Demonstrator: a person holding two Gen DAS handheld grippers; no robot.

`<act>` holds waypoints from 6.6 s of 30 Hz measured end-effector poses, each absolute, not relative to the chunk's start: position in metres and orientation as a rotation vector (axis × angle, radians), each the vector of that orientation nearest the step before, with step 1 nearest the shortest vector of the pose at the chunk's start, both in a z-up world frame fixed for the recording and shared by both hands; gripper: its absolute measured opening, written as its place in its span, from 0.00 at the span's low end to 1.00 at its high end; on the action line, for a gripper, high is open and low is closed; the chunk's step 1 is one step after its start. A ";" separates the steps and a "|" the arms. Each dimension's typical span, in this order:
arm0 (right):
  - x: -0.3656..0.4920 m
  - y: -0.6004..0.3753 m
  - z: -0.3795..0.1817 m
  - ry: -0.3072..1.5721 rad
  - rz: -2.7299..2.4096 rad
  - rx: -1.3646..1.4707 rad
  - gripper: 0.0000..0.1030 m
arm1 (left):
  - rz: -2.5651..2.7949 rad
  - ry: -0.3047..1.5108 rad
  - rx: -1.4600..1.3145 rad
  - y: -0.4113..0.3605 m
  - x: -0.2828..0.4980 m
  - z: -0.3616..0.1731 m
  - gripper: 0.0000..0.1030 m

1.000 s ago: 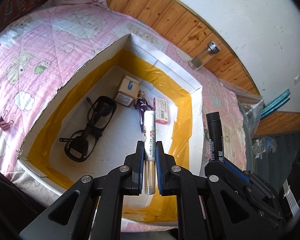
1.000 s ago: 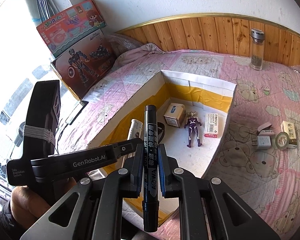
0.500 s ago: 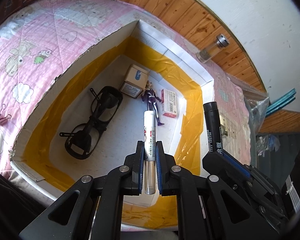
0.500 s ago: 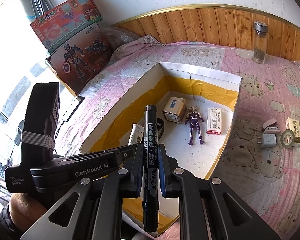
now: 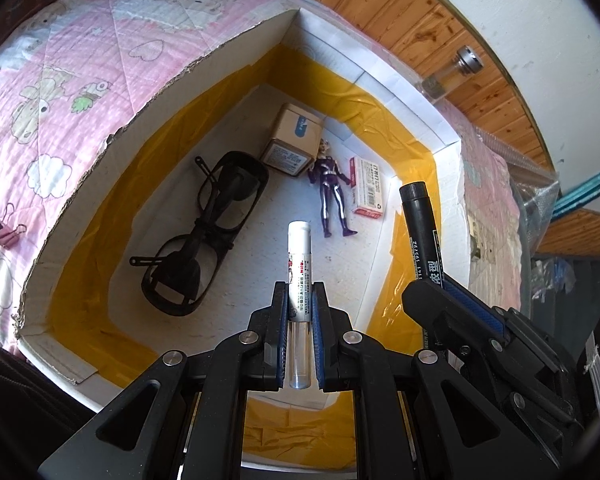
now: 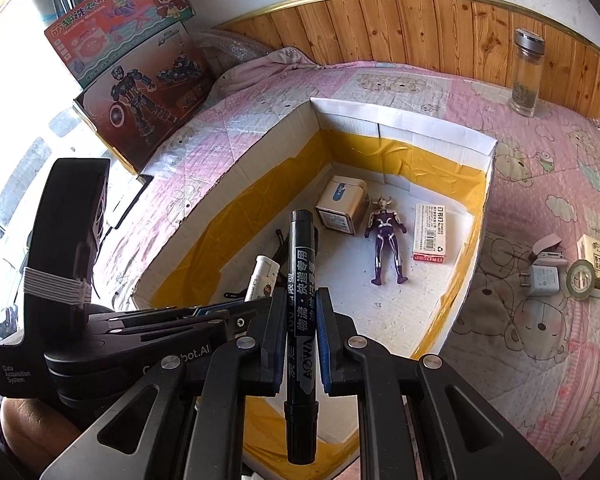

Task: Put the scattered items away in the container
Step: 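Lower and release the white tube with the left tool while the right tool releases the marker, then withdraw both open tools up out of the box, then reach the left tool to the white charger plug while the right tool reaches the green tape roll, then grasp the white charger plug with the left tool while the right tool grasps the green tape roll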

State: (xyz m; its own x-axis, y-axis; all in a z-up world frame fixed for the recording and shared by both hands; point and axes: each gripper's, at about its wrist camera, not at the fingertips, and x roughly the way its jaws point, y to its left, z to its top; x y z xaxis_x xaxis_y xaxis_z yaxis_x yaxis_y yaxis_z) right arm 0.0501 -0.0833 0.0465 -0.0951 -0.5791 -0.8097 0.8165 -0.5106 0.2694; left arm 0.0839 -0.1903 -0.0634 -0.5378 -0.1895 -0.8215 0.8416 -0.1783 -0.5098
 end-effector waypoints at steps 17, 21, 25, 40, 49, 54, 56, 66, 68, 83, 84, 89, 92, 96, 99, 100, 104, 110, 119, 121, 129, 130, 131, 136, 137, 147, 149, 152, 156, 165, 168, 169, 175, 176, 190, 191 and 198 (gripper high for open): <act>0.027 -0.117 0.024 0.424 -1.755 1.225 0.14 | -1.738 1.406 0.851 -0.201 0.079 -0.078 0.11; 0.015 -0.123 0.020 0.386 -1.737 1.276 0.14 | -1.733 1.414 0.857 -0.201 0.079 -0.081 0.11; 0.005 -0.131 0.010 0.348 -1.708 1.341 0.14 | -1.736 1.418 0.860 -0.200 0.076 -0.082 0.11; -0.008 -0.150 -0.011 0.333 -1.696 1.448 0.19 | -1.720 1.415 0.856 -0.200 0.075 -0.085 0.27; -0.010 -0.139 -0.007 0.303 -1.708 1.457 0.19 | -1.698 1.404 0.822 -0.199 0.080 -0.080 0.30; -0.005 -0.133 0.000 0.304 -1.711 1.441 0.19 | -1.700 1.365 0.827 -0.192 0.079 -0.071 0.32; -0.002 -0.130 0.004 0.312 -1.712 1.426 0.19 | -1.701 1.331 0.832 -0.187 0.077 -0.067 0.32; 0.018 -0.112 0.027 0.391 -1.715 1.309 0.20 | -1.708 1.099 0.834 -0.164 0.069 -0.032 0.33; 0.021 -0.106 0.032 0.387 -1.719 1.287 0.21 | -1.707 1.073 0.831 -0.159 0.068 -0.027 0.33; 0.037 -0.055 0.076 0.296 -1.742 1.074 0.21 | -1.700 1.030 0.697 -0.128 0.067 0.006 0.39; 0.038 -0.051 0.078 0.283 -1.743 1.062 0.21 | -1.701 1.024 0.687 -0.126 0.067 0.008 0.39; 0.039 -0.031 0.092 0.221 -1.755 0.995 0.21 | -1.718 0.971 0.620 -0.112 0.064 0.023 0.39; 0.040 -0.018 0.099 0.192 -1.763 0.958 0.21 | -1.732 0.956 0.592 -0.107 0.060 0.030 0.40; 0.040 0.001 0.103 0.155 -1.771 0.919 0.21 | -1.744 0.910 0.580 -0.099 0.049 0.037 0.40; 0.039 0.013 0.103 0.124 -1.769 0.907 0.21 | -1.750 0.890 0.582 -0.096 0.040 0.040 0.40; 0.038 0.017 0.103 0.111 -1.770 0.903 0.21 | -1.752 0.891 0.582 -0.095 0.037 0.040 0.40; 0.028 0.039 0.102 0.050 -1.788 0.900 0.21 | -1.776 0.890 0.591 -0.090 0.022 0.040 0.40; 0.005 0.072 0.094 -0.018 -1.843 0.935 0.21 | -1.842 0.875 0.625 -0.089 -0.011 0.042 0.40; -0.049 0.110 0.057 -0.091 -1.950 1.099 0.22 | -1.923 0.935 0.705 -0.105 -0.069 0.039 0.41; -0.062 0.115 0.046 -0.107 -1.953 1.139 0.25 | -1.927 0.965 0.716 -0.112 -0.080 0.035 0.41; -0.120 0.102 -0.005 -0.077 -1.949 1.294 0.31 | -1.904 1.023 0.728 -0.135 -0.104 0.025 0.41; -0.127 0.098 -0.011 -0.058 -1.953 1.299 0.31 | -1.900 1.026 0.729 -0.137 -0.106 0.023 0.42; -0.134 0.093 -0.017 -0.040 -1.966 1.304 0.31 | -1.897 1.030 0.732 -0.139 -0.107 0.022 0.42; -0.165 0.071 -0.049 0.004 -1.962 1.330 0.31 | -1.873 1.056 0.752 -0.149 -0.111 0.009 0.42; -0.168 0.068 -0.056 -0.003 -1.956 1.342 0.31 | -1.867 1.059 0.754 -0.151 -0.111 0.007 0.42; -0.153 0.100 -0.059 -0.097 -1.862 1.435 0.33 | -1.838 1.122 0.768 -0.179 -0.126 -0.017 0.43; -0.163 0.118 -0.056 -0.093 -1.982 1.413 0.33 | -1.833 1.143 0.787 -0.186 -0.137 -0.026 0.44; -0.180 0.126 -0.063 -0.092 -2.035 1.425 0.33 | -1.822 1.180 0.803 -0.198 -0.153 -0.039 0.44; -0.196 0.121 -0.078 -0.132 -1.987 1.453 0.33 | -1.763 1.175 0.845 -0.217 -0.172 -0.060 0.44; -0.207 0.106 -0.079 -0.130 -2.007 1.401 0.28 | -1.604 1.241 0.846 -0.245 -0.184 -0.105 0.46; -0.206 0.105 -0.078 -0.142 -1.998 1.433 0.17 | -1.598 1.247 0.826 -0.249 -0.186 -0.111 0.49; -0.207 0.107 -0.077 -0.160 -1.988 1.439 0.16 | -1.595 1.248 0.819 -0.250 -0.188 -0.113 0.49; -0.209 0.112 -0.070 -0.197 -1.987 1.436 0.13 | -1.607 1.139 0.816 -0.250 -0.195 -0.116 0.40; -0.209 0.112 -0.070 -0.195 -1.981 1.438 0.13 | -1.607 1.134 0.811 -0.250 -0.193 -0.117 0.34; -0.207 0.107 -0.072 -0.239 -1.954 1.434 0.10 | -1.638 1.160 0.775 -0.225 -0.179 -0.101 0.32; -0.206 0.107 -0.071 -0.238 -1.955 1.431 0.10 | -1.644 1.162 0.770 -0.222 -0.179 -0.098 0.32; -0.201 0.110 -0.060 -0.235 -1.961 1.400 0.10 | -1.698 1.110 0.773 -0.197 -0.184 -0.076 0.32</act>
State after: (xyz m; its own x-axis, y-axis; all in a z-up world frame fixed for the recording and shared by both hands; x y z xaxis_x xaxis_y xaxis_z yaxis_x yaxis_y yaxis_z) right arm -0.2009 0.1102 -0.0602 -0.1660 -0.6330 -0.7561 0.4360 -0.7349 0.5195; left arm -0.1837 -0.1965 -0.0759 -0.3665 -0.3605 -0.8577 0.9303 -0.1554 -0.3322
